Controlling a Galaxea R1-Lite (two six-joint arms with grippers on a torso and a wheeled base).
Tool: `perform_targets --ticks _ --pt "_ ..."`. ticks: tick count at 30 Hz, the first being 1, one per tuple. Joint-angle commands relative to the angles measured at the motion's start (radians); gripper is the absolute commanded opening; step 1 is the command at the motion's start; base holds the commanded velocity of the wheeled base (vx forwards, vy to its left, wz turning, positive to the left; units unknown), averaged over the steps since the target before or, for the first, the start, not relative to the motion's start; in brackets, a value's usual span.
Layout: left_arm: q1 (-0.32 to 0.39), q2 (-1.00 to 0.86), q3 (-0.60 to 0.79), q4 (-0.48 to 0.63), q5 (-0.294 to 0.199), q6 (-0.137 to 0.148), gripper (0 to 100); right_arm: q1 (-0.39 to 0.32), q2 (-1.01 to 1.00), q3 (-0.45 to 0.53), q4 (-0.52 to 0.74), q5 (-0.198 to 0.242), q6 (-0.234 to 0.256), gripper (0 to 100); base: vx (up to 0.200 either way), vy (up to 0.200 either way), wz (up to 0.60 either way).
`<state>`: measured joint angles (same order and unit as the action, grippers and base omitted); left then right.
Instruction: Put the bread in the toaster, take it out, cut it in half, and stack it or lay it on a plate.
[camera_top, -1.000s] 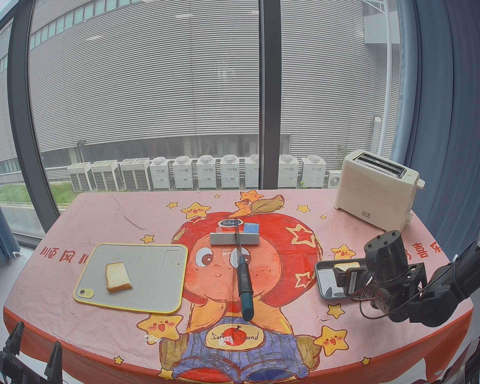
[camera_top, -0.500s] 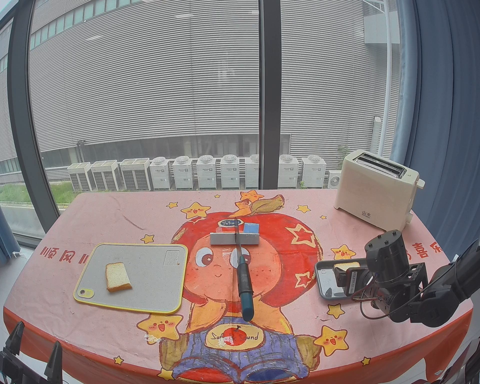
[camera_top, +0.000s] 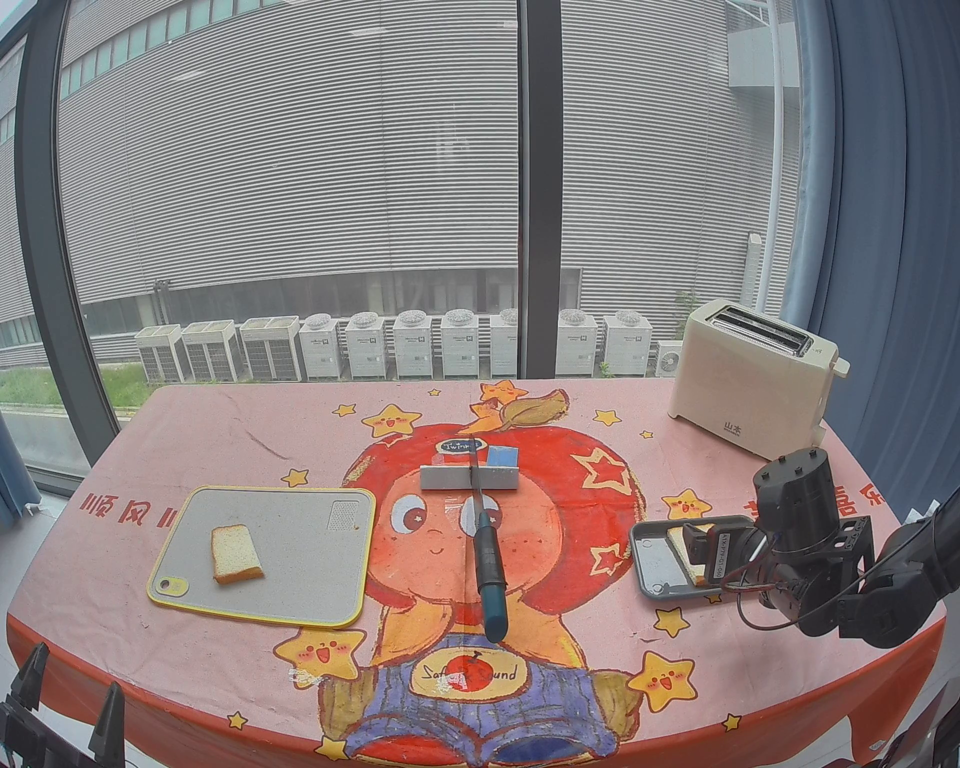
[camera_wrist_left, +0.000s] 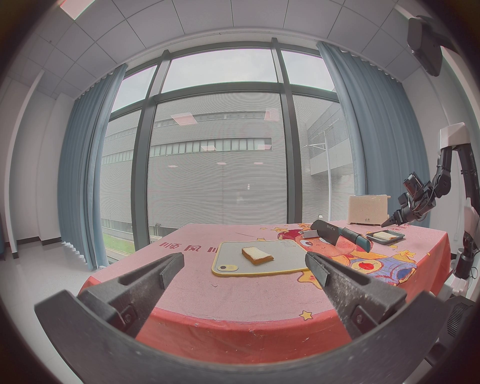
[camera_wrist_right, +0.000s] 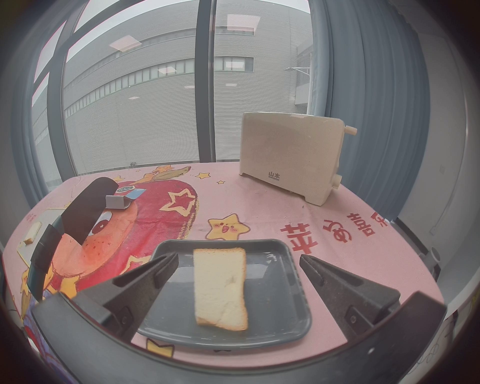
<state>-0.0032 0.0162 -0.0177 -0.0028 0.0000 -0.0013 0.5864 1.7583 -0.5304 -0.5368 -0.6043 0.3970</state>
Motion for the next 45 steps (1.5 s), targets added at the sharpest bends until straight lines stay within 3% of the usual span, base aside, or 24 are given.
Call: perform_targets --ticks 1,9,18,26,32,35,38,45 --pt "0.000 -0.016 0.018 0.000 0.000 0.000 100 -0.028 -0.040 0.020 -0.002 0.006 -0.027 100 0.000 0.000 0.00" --pt "0.000 -0.016 0.018 0.000 0.000 0.000 100 -0.059 -0.092 0.029 -0.002 0.035 -0.064 100 0.000 0.000 0.00" --pt "0.000 -0.016 0.018 0.000 0.000 0.000 100 -0.177 -0.171 0.046 -0.003 0.150 -0.139 100 0.000 0.000 0.00" --pt "0.000 -0.016 0.018 0.000 0.000 0.000 100 -0.240 -0.178 0.175 -0.221 0.208 -0.201 100 0.000 0.000 0.00" --pt "0.000 -0.016 0.018 0.000 0.000 0.000 100 -0.350 -0.131 0.279 -0.532 0.297 -0.270 100 0.000 0.000 0.00" --pt "0.000 -0.016 0.018 0.000 0.000 0.000 100 -0.385 -0.111 0.323 -0.626 0.310 -0.293 100 0.000 0.000 0.00" --pt "0.000 -0.016 0.018 0.000 0.000 0.000 100 -0.415 -0.109 0.369 -0.686 0.322 -0.322 100 0.000 0.000 0.00" --pt "0.000 -0.016 0.018 0.000 0.000 0.000 100 -0.543 -0.125 0.449 -0.767 0.440 -0.345 100 0.000 0.000 0.00"
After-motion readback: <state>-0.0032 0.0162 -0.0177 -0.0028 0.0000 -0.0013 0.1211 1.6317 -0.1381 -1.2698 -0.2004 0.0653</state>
